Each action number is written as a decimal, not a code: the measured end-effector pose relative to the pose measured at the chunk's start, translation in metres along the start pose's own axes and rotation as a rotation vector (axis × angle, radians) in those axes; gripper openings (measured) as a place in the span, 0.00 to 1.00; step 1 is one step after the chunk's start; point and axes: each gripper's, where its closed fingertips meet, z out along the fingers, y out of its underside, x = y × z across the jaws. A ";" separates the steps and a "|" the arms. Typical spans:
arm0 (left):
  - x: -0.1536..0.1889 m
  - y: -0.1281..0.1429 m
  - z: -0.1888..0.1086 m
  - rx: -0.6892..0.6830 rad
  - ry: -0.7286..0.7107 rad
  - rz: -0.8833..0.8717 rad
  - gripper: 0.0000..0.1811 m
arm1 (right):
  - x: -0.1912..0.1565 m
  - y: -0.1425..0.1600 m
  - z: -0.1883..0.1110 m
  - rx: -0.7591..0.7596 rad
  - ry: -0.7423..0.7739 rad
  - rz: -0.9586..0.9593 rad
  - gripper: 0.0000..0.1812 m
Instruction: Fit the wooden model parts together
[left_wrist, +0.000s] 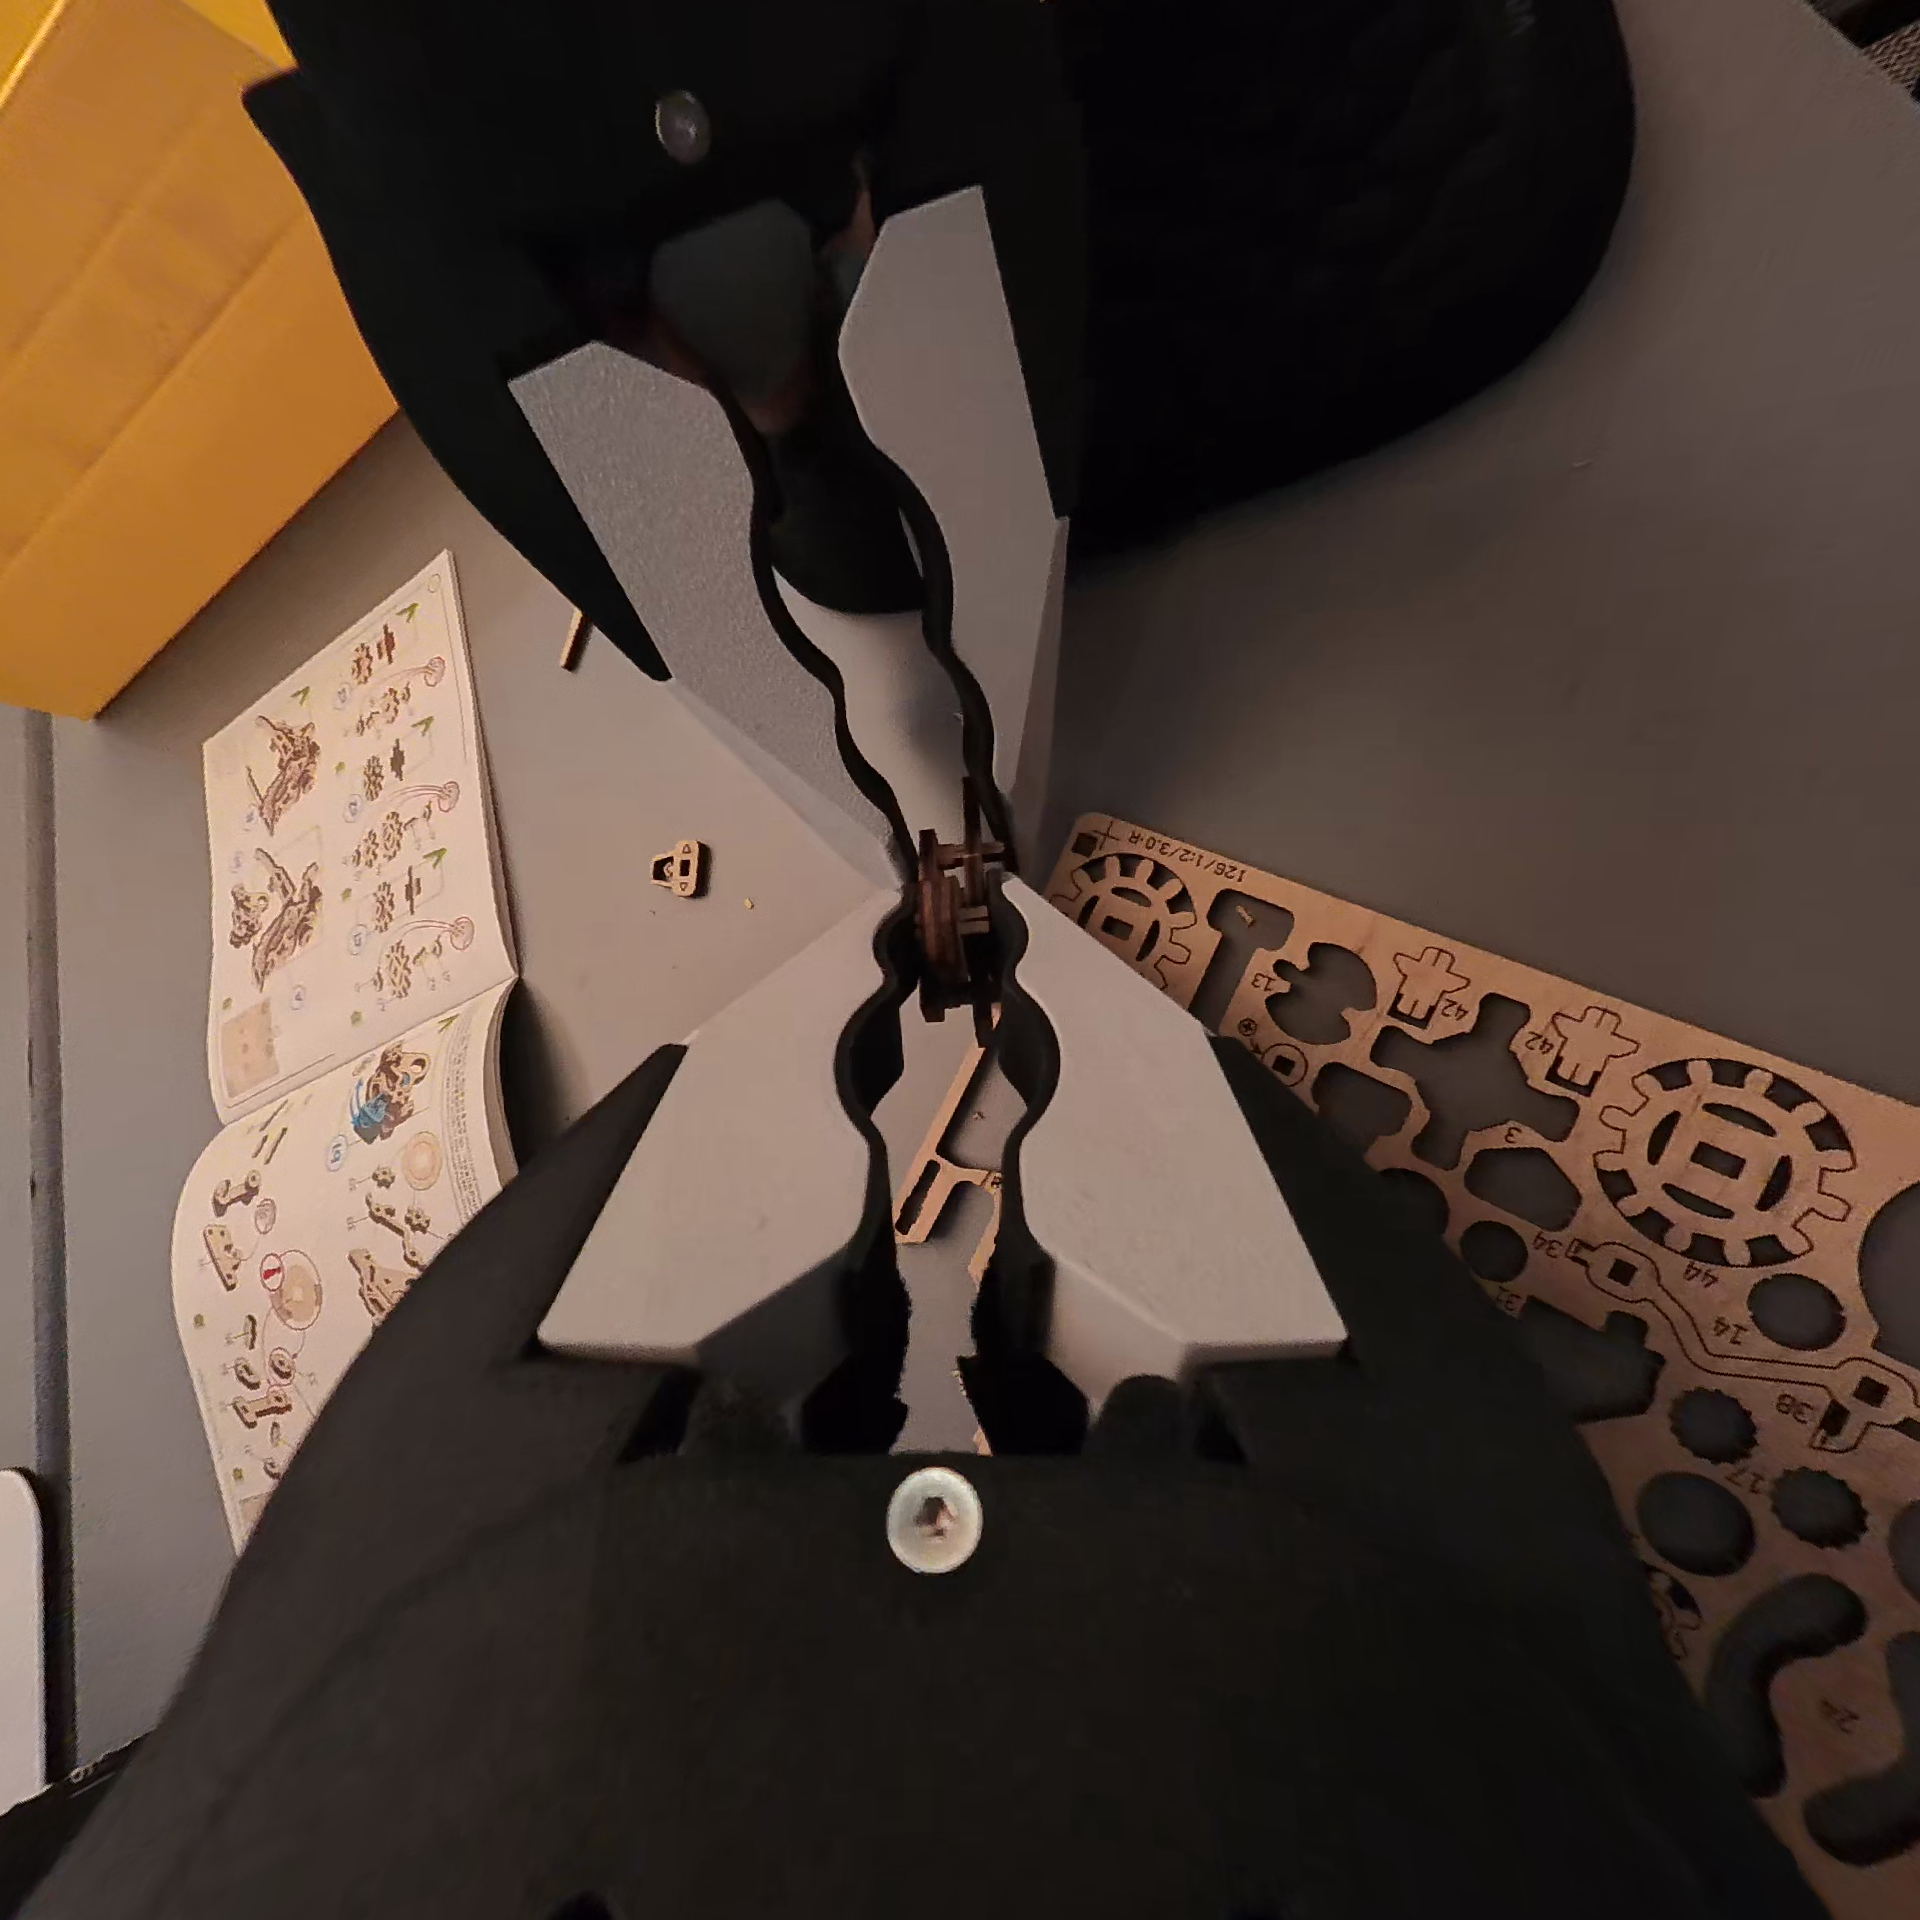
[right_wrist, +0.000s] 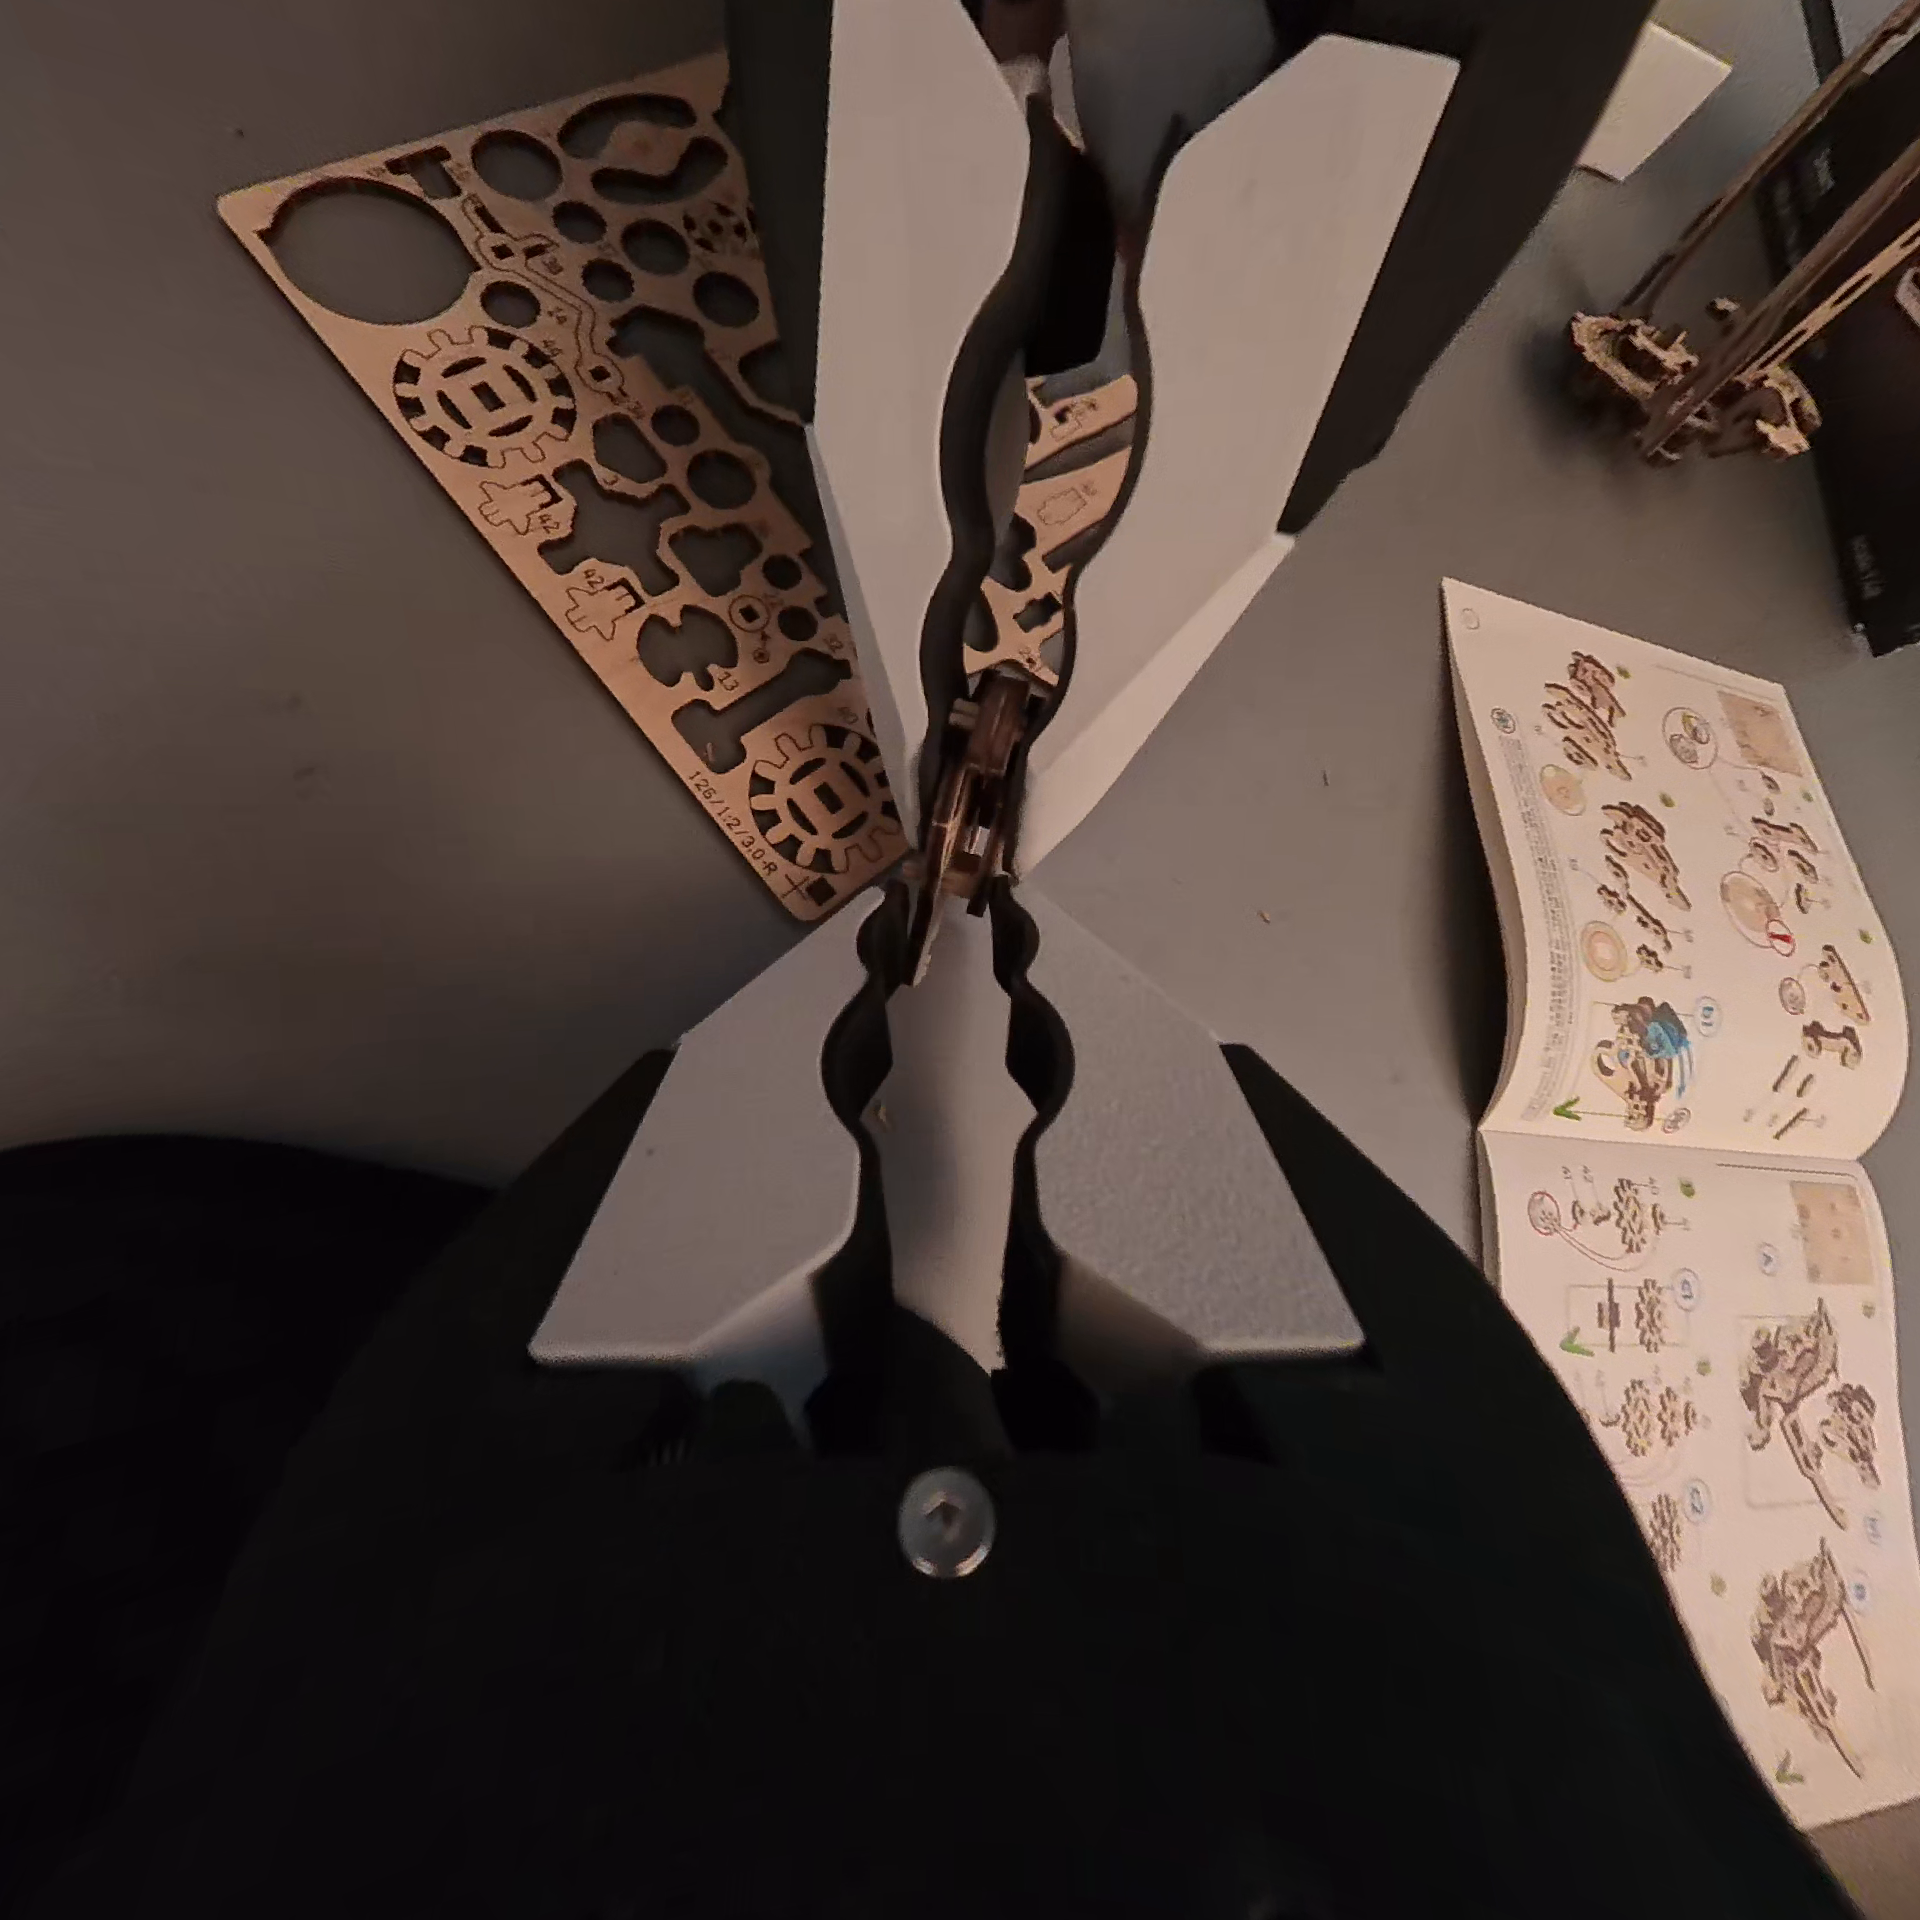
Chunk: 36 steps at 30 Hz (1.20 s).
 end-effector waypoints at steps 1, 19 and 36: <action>0.000 0.000 0.000 0.002 -0.001 -0.003 0.06 | 0.000 0.000 0.000 0.007 -0.004 -0.002 0.08; -0.026 -0.005 -0.030 0.243 0.128 -0.466 0.10 | 0.014 -0.001 -0.020 0.158 -0.205 0.450 0.05; -0.035 -0.027 -0.042 0.484 0.349 -0.812 0.06 | 0.014 -0.024 -0.043 0.380 -0.542 0.868 0.04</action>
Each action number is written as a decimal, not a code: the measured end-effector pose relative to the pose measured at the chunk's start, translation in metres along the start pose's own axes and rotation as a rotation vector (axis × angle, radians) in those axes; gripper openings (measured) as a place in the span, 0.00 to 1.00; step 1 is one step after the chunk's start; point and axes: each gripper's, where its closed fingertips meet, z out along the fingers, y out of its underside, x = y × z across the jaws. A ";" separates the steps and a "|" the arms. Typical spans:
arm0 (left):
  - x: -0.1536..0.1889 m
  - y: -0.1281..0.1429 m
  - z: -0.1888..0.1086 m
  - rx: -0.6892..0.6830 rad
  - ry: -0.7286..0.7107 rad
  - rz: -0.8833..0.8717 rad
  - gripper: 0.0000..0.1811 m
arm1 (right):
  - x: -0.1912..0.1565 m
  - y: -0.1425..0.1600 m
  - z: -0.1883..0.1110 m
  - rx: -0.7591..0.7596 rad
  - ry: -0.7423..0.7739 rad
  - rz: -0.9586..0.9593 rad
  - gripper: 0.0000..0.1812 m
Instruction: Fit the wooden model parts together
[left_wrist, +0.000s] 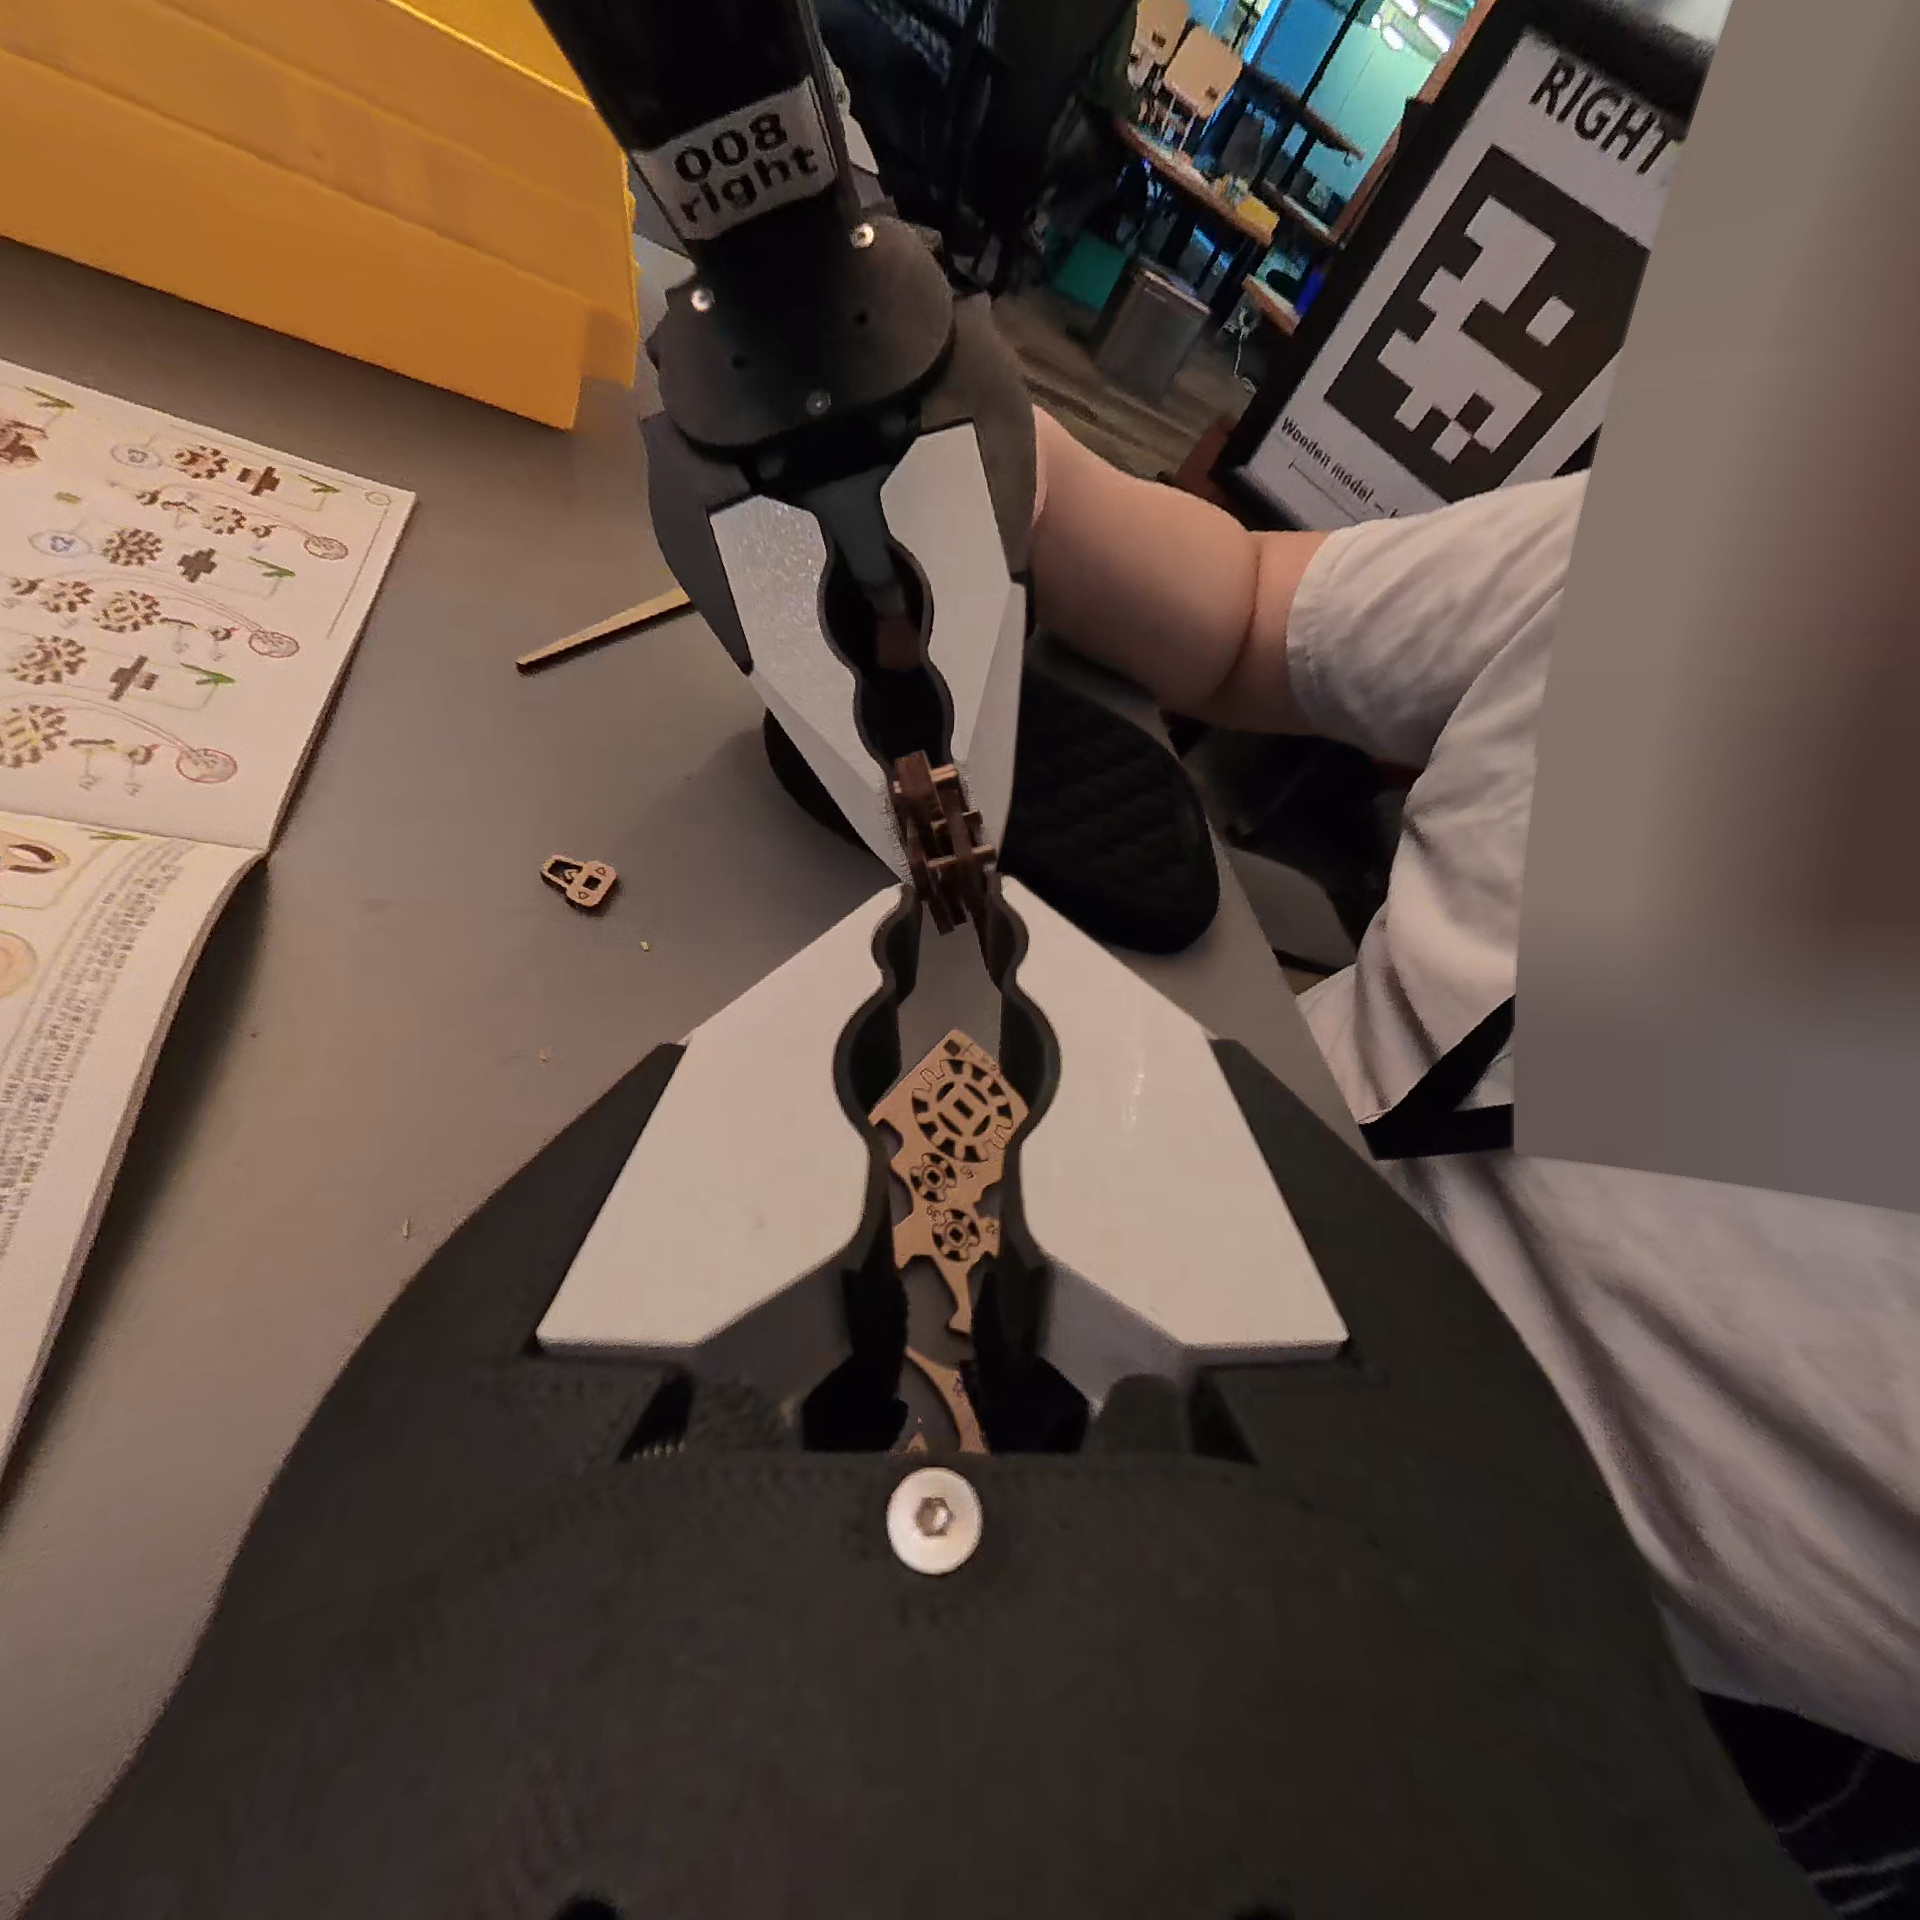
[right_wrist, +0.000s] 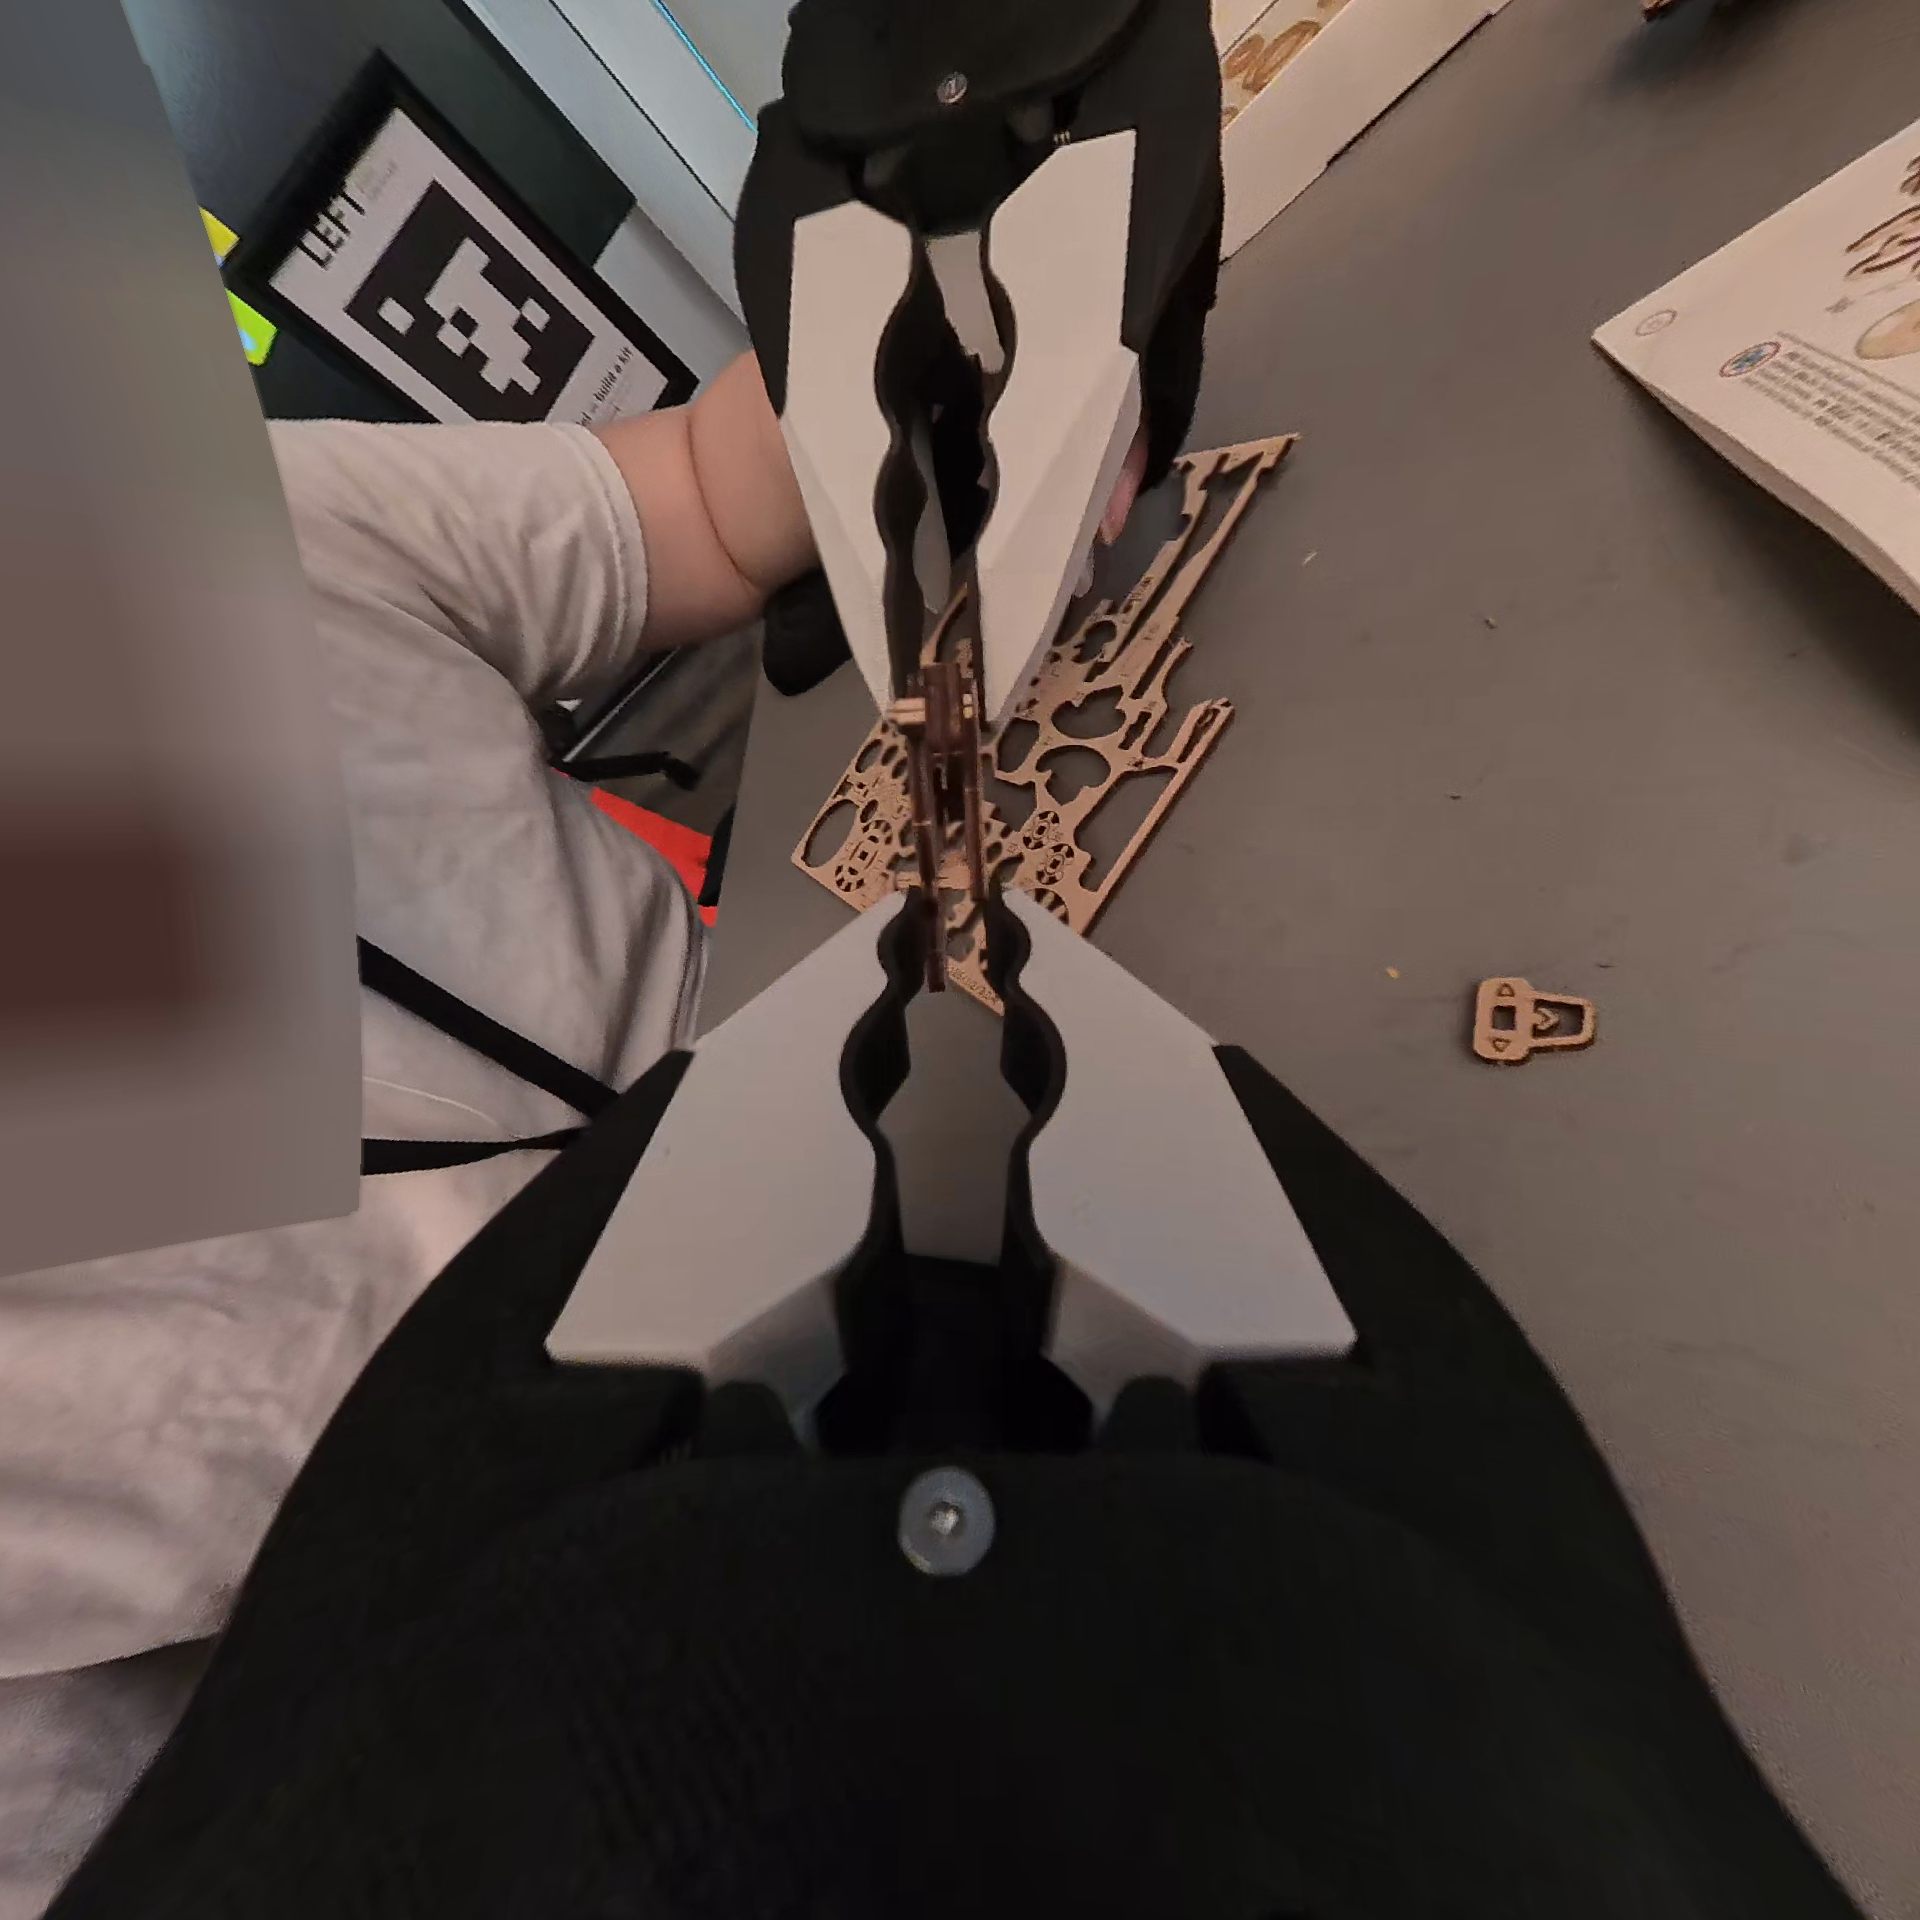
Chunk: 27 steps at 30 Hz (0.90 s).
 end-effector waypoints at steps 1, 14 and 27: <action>-0.001 0.000 0.000 0.001 0.001 -0.020 0.06 | 0.000 0.000 0.000 0.002 -0.006 0.011 0.04; -0.008 -0.007 -0.001 0.056 -0.005 -0.208 0.05 | 0.005 -0.011 -0.001 0.065 0.042 -0.020 0.19; -0.005 -0.005 0.006 0.017 -0.048 -0.155 0.05 | 0.004 -0.011 0.008 0.049 0.124 -0.057 0.05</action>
